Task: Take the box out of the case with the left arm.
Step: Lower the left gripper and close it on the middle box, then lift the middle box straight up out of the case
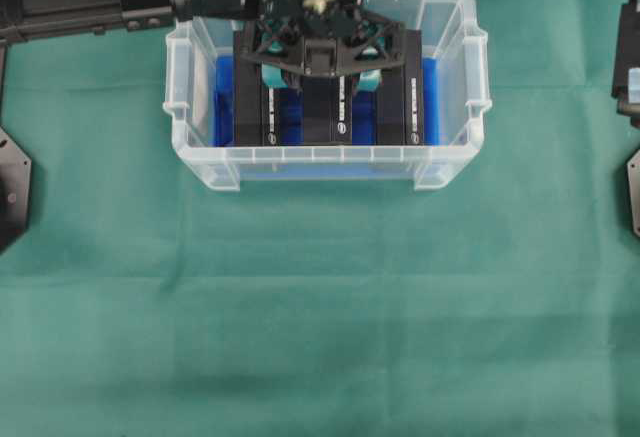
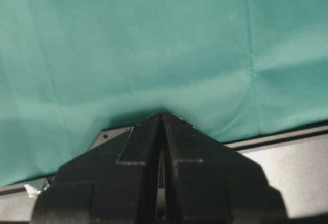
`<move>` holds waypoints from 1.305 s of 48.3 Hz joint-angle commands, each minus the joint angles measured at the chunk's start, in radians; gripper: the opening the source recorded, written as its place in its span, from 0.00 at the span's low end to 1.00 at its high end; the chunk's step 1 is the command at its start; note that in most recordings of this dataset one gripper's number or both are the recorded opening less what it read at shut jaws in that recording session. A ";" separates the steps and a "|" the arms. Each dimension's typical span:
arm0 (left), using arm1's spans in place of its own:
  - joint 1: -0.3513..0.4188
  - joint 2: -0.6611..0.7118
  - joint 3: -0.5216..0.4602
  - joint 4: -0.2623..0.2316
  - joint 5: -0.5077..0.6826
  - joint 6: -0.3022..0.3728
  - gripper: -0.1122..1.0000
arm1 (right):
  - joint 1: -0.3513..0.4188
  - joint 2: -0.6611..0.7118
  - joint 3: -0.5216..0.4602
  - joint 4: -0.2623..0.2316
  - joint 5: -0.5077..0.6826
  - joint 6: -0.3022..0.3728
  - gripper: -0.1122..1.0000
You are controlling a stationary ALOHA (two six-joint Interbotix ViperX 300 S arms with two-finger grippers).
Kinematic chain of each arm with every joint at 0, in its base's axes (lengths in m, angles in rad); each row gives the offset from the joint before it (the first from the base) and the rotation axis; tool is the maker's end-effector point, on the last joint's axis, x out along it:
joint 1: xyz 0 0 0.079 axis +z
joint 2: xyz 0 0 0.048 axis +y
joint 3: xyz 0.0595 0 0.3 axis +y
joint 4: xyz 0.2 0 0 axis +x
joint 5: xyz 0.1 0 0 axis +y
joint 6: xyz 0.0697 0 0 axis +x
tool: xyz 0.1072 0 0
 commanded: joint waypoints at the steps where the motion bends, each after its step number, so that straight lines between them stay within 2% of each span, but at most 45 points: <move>1: -0.003 -0.048 -0.086 -0.006 0.046 0.000 0.64 | -0.002 0.000 -0.012 -0.003 -0.003 -0.002 0.12; 15: 0.003 -0.058 -0.247 -0.006 0.201 0.002 0.64 | -0.002 0.000 -0.012 -0.020 -0.003 -0.002 0.12; 26: 0.005 -0.078 -0.331 0.003 0.273 0.002 0.64 | -0.002 0.000 -0.012 -0.032 -0.005 -0.002 0.12; 63: 0.012 -0.092 -0.341 0.003 0.284 0.006 0.64 | -0.002 0.000 -0.012 -0.032 -0.003 -0.002 0.12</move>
